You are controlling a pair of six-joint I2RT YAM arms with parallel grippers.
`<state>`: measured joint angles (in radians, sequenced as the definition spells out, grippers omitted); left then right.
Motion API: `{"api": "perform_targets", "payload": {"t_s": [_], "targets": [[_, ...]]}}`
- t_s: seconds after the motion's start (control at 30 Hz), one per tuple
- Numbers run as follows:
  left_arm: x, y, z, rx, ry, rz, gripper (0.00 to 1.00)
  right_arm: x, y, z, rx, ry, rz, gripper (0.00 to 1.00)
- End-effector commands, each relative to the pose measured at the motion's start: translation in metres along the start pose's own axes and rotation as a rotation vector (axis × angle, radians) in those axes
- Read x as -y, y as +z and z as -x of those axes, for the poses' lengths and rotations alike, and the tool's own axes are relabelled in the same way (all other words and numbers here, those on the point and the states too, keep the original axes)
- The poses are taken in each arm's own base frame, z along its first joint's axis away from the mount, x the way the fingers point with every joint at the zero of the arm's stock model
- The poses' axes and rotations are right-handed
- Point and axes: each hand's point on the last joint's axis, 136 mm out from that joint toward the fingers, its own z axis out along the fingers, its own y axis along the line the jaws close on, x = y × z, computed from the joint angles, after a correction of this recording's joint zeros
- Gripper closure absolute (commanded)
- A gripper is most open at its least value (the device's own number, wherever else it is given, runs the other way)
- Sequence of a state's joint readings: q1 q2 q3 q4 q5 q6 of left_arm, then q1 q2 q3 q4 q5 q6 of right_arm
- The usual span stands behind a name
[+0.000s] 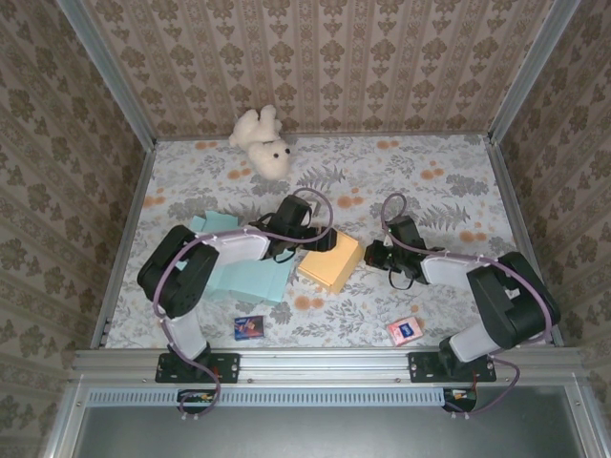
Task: Fold the paper box
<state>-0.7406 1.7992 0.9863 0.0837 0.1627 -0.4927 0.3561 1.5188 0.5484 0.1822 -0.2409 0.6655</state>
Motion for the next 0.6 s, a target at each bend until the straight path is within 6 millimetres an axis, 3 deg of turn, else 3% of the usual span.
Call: {"api": "perform_targets", "payload": {"t_s": [0.0,0.3,0.57], "targets": [[0.024,0.006,0.013,0.022,0.036,-0.068,0.13,-0.010,0.008,0.007,-0.007,0.027,0.063,1.00],[0.056,0.024,-0.009,-0.034,0.065,-0.135,0.16,0.000,0.027,0.002,-0.038,0.054,0.066,1.00],[0.134,0.020,-0.024,-0.059,0.088,-0.399,0.19,-0.005,0.039,-0.002,-0.078,0.047,0.114,1.00]]}}
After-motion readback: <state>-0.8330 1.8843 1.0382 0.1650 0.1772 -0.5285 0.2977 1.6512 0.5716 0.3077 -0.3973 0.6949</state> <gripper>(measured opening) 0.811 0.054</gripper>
